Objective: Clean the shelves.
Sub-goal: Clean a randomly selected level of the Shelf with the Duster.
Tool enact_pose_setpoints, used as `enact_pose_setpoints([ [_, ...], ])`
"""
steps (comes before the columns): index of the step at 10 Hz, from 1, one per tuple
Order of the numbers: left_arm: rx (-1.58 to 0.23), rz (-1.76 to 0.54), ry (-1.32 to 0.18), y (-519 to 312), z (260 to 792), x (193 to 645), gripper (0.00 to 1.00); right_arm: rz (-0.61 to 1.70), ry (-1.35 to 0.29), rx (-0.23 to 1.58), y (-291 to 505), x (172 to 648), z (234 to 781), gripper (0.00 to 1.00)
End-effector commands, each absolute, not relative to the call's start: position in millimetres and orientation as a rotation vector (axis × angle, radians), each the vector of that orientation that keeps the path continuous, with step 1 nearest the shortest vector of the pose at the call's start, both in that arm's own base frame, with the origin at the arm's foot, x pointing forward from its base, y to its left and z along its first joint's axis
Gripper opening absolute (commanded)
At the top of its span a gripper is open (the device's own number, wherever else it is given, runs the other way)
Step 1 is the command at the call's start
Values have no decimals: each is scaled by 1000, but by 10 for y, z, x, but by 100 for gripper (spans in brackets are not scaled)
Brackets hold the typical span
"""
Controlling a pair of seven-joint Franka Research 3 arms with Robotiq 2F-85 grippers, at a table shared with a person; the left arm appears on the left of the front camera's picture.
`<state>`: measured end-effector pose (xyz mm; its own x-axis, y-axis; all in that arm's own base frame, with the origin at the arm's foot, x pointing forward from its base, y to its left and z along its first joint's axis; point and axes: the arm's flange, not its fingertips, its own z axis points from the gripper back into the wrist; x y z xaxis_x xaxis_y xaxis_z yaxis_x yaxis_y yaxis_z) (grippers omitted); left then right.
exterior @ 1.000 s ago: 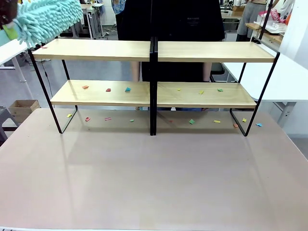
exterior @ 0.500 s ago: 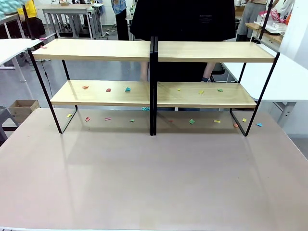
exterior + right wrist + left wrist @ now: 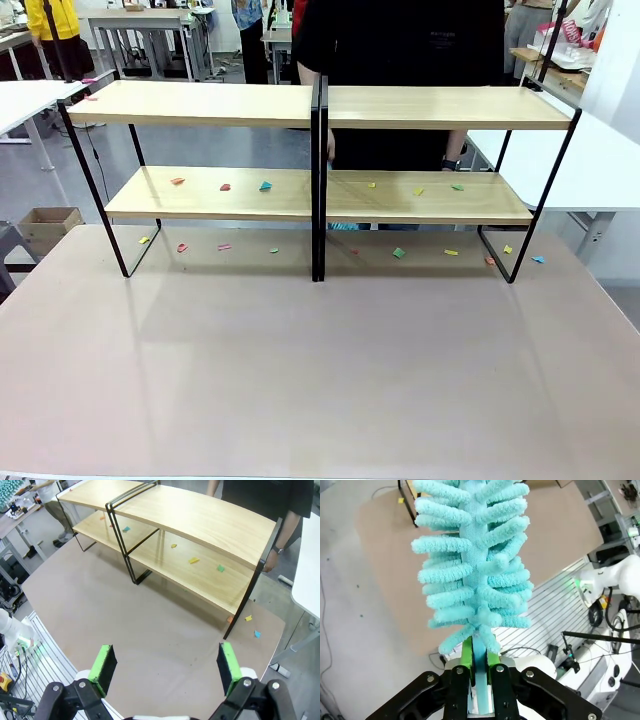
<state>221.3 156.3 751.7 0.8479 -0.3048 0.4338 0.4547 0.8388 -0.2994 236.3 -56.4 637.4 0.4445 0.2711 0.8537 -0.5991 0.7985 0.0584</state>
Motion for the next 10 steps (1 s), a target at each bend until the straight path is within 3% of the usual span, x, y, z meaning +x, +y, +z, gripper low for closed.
enact_pose_setpoints([
  [1,-435,-426,-396,1512,7485,2231,12,568,-977,379,-573,2373,6363,100],
  [6,-438,-413,-390,1441,7486,2259,12,568,-977,379,-573,2373,6363,100],
  [10,-347,-435,-296,745,7426,2761,12,568,-977,379,-573,2373,6363,100],
])
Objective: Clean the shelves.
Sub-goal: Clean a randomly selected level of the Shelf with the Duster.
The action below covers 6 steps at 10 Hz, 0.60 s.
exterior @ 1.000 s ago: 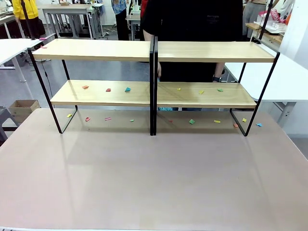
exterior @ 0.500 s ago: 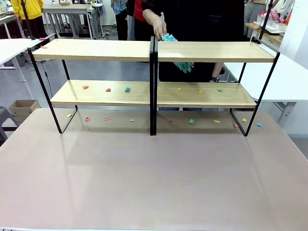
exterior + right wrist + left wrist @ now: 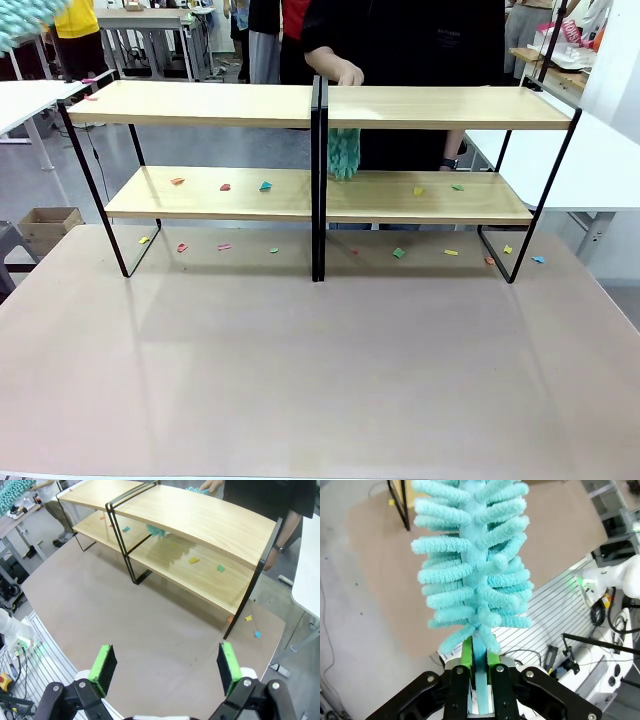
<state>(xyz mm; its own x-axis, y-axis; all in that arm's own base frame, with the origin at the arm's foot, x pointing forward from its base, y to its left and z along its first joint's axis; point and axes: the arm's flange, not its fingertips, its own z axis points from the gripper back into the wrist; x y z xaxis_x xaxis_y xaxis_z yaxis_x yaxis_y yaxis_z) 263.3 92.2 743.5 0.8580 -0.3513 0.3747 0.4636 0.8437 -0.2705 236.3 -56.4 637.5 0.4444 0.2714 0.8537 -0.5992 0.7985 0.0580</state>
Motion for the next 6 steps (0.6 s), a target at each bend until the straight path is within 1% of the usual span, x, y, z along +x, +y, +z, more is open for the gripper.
enact_pose_setpoints([
  [1,-314,-404,-285,564,7441,2941,12,568,-977,379,-573,2373,6363,100],
  [2,-273,-344,-274,401,7447,3147,12,568,-977,379,-573,2373,6363,100],
  [3,-233,-283,-203,260,7417,3358,12,568,-977,379,-573,2373,6363,100],
  [4,-165,-250,-179,121,7347,3564,12,568,-977,379,-573,2373,6363,100],
  [6,-73,-242,-167,-97,7164,3828,12,568,-977,379,-573,2373,6363,100],
])
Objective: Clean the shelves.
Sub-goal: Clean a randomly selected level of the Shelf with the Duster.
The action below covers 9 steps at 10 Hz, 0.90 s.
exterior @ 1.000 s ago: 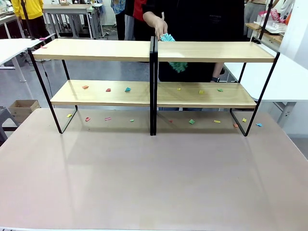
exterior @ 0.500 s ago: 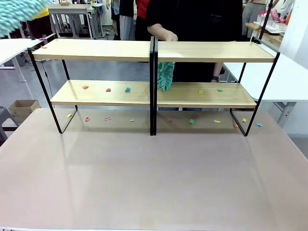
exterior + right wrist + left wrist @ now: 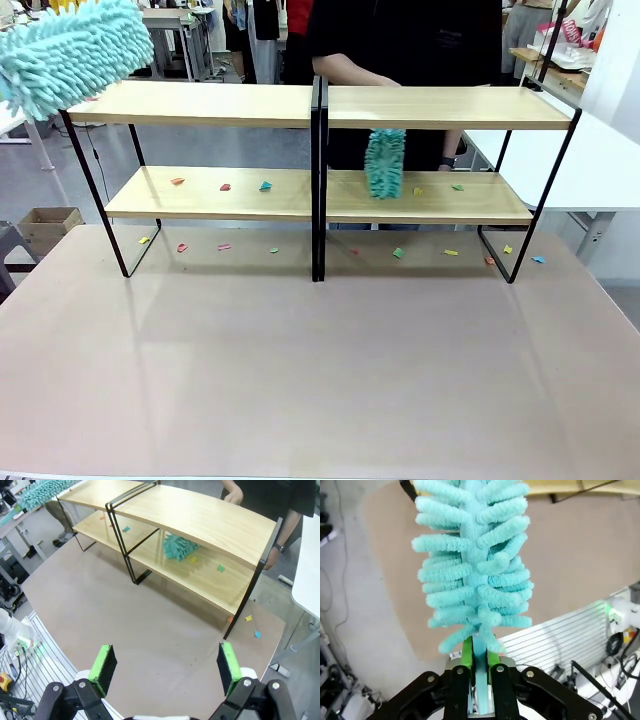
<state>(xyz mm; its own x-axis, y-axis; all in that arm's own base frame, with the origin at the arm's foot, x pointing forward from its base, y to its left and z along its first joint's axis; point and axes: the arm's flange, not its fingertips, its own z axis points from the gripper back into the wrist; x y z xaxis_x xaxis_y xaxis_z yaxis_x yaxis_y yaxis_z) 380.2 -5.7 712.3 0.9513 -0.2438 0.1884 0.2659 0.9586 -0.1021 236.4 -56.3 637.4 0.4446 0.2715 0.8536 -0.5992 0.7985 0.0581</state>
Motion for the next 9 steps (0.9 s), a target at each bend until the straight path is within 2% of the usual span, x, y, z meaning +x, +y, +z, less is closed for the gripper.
enact_pose_setpoints([
  [1,-58,-248,-133,-169,7067,3947,12,568,-977,379,-573,2373,6363,100],
  [3,-20,-216,-124,-191,6978,4213,12,568,-977,379,-573,2373,6363,100],
  [5,16,-189,-49,-179,6914,4480,12,568,-977,379,-573,2373,6363,100],
  [9,162,-40,-63,17,6967,4545,12,568,-977,379,-573,2373,6363,100],
])
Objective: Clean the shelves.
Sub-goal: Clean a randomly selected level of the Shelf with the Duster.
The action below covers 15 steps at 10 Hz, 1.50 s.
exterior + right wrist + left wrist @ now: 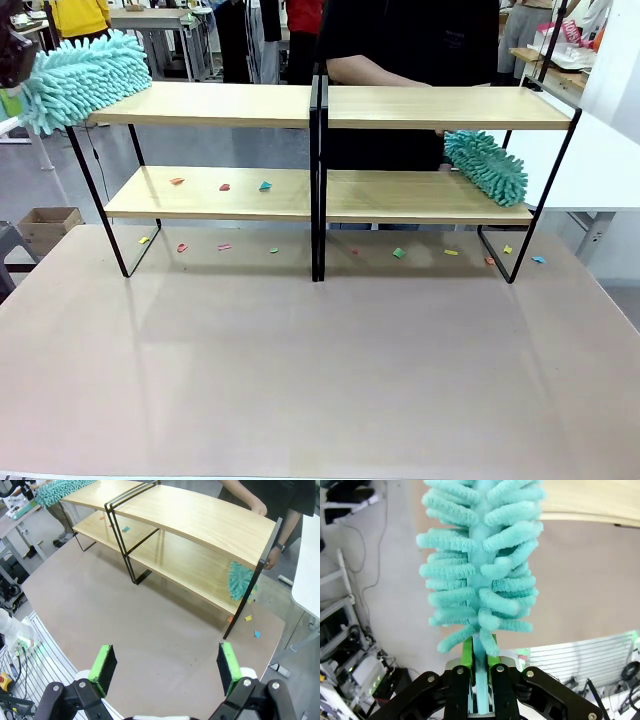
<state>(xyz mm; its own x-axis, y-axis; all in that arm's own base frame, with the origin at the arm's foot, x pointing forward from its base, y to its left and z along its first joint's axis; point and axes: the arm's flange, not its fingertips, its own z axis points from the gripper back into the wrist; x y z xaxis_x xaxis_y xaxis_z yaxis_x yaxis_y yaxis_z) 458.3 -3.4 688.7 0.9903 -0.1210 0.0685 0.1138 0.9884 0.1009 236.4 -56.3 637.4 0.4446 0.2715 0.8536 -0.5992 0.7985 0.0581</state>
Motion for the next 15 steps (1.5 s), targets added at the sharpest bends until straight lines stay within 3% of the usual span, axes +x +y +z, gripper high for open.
enact_pose_setpoints([
  [1,177,-9,-61,76,7020,4524,12,568,-977,379,-573,2373,6363,100],
  [4,130,44,-207,201,7232,4415,12,568,-977,379,-573,2373,6363,100],
  [9,-32,17,-216,526,7324,4204,12,568,-977,379,-573,2373,6363,100],
  [11,-233,-93,-209,685,7401,3804,12,568,-977,379,-573,2373,6363,100],
  [15,-471,-428,-145,1065,7145,2410,12,568,-977,379,-573,2373,6363,100],
])
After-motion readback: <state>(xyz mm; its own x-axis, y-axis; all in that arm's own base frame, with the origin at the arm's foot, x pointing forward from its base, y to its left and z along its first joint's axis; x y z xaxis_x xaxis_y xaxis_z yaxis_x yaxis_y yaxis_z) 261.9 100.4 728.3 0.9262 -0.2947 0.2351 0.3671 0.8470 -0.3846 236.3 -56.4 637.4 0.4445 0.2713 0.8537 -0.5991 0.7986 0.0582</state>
